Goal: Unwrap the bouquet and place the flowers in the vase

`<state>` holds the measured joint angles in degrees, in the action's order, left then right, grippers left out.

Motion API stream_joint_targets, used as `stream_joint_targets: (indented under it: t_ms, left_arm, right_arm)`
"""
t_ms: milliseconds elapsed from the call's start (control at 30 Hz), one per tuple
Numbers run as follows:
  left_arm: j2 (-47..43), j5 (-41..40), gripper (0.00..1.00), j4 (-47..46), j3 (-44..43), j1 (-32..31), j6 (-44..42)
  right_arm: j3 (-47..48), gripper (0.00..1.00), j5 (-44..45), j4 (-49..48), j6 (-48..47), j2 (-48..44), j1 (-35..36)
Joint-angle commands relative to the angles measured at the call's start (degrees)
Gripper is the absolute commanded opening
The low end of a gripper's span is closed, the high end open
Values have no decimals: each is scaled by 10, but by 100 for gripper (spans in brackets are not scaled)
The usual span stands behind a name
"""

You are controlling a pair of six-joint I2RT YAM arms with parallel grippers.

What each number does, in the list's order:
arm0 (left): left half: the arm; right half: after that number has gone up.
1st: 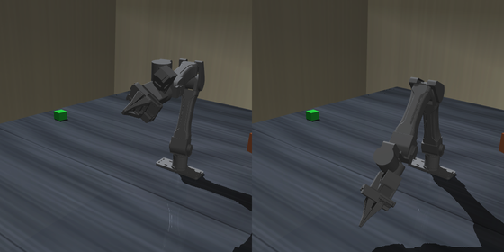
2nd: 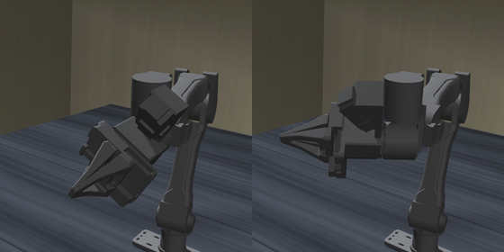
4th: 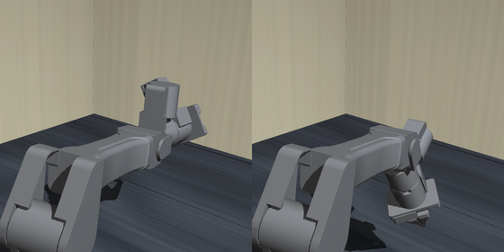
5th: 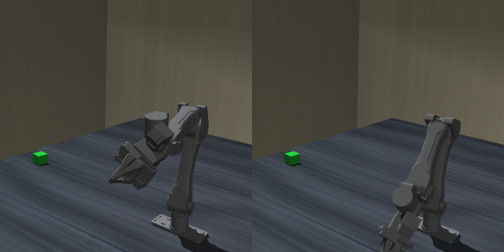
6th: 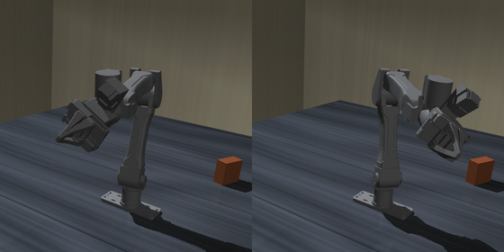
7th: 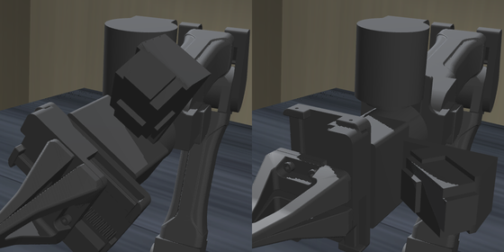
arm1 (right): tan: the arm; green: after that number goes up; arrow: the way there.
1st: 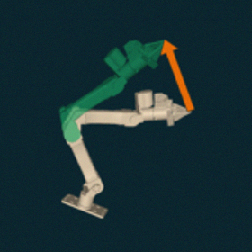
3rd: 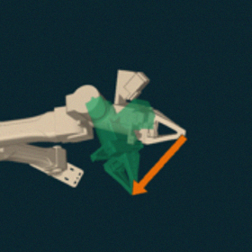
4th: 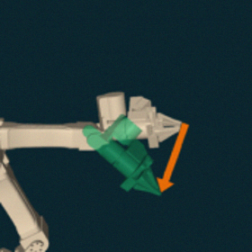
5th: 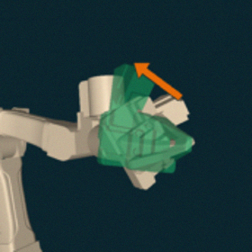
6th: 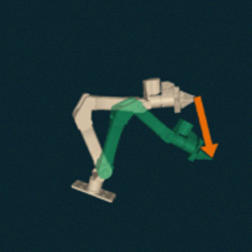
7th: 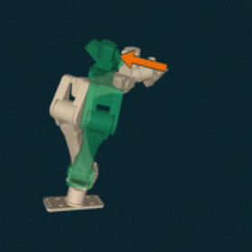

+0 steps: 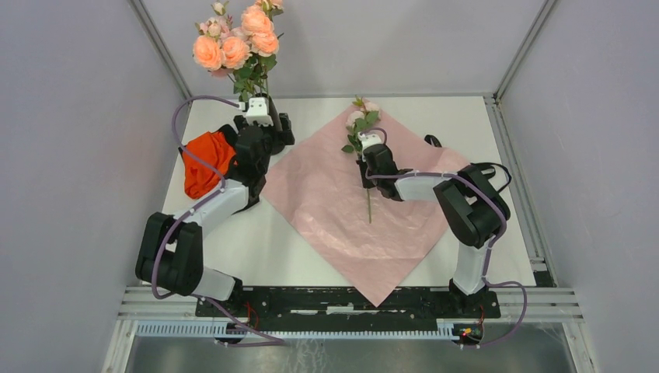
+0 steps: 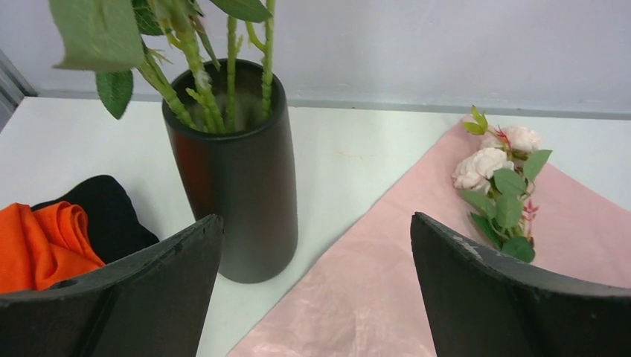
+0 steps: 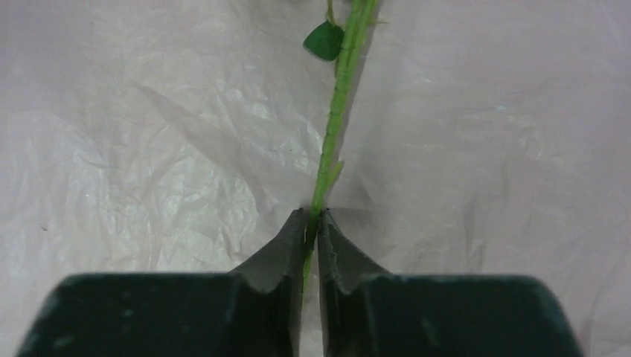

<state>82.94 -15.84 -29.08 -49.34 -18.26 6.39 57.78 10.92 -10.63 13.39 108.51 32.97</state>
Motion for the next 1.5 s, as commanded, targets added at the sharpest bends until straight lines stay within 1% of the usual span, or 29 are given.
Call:
stream_joint_targets:
  t_ms: [0, 33, 133, 333, 433, 533, 633, 833, 1000, 1167, 1233, 1467]
  left_arm:
    - [-26, -23, 100, -6, 12, -16, 37]
    - [-27, -26, 99, -5, 14, -21, 40]
    - [-31, -40, 98, 0, 15, -36, 42]
    - [-41, -19, 97, 17, 3, -88, 47]
    - [-35, 91, 98, 11, -4, -93, 106]
    - [-11, 207, 98, -32, -12, -94, 181]
    - [28, 286, 95, -77, -28, -94, 245]
    - [100, 378, 92, -222, -34, -93, 365]
    - [154, 419, 90, -320, -50, -93, 439]
    - [176, 429, 86, -347, -61, -93, 468]
    - [180, 431, 77, -348, -64, -94, 471]
    - [196, 450, 4, -372, -67, -93, 490]
  right_arm:
    - [14, 6, 1, 9, 4, 1, -2]
    - [13, 0, 1, 9, 5, -2, -2]
    - [5, 0, 0, 5, 5, -28, -2]
    - [-17, 0, -6, -3, 2, -116, -2]
    - [-30, 0, -14, -3, 3, -169, -2]
    - [-47, 0, -23, -8, 5, -227, -1]
    - [-65, 0, -39, -18, 0, -279, 5]
    - [-85, 0, -27, -20, -13, -356, 48]
    - [-84, 0, -27, -16, -16, -381, 64]
    - [-86, 0, -30, -16, -15, -388, 71]
    - [-86, 0, -31, -16, -15, -388, 73]
    - [-85, 0, -32, -16, -15, -385, 74]
